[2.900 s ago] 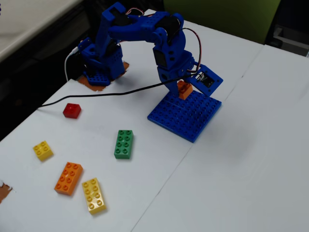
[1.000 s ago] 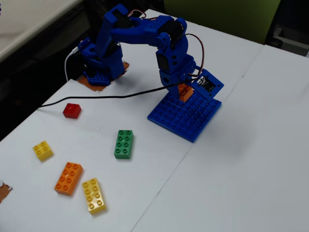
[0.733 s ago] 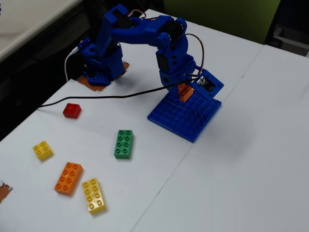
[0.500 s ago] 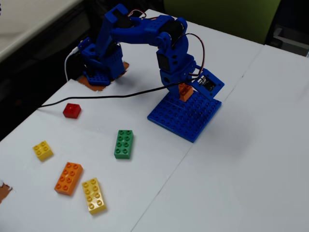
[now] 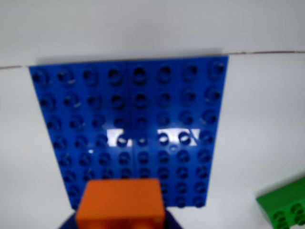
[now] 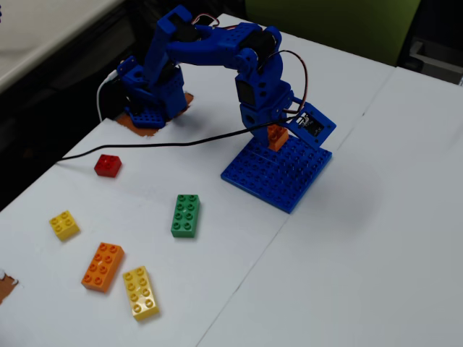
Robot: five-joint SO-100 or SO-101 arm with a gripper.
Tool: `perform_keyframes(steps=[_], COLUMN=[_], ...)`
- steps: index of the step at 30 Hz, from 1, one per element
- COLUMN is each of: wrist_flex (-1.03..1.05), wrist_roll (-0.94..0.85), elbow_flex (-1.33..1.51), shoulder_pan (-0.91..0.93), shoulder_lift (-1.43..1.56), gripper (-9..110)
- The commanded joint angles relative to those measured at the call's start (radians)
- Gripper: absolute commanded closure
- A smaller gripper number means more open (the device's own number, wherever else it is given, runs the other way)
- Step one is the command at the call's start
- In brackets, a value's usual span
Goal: Pick up the 2x2 orange block and go up the 8x8 blue block.
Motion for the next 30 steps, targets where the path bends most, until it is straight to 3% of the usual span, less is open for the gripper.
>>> perform_keyframes(steps=[1,30], wrist_flex=[0.005,0.003], wrist_roll=[-0.008,0.0], elbow_flex=[-0.005,-0.015], shoulder_pan=[-0.017,-0.015], shoulder_lift=[0.041,0.035], gripper=[101,101])
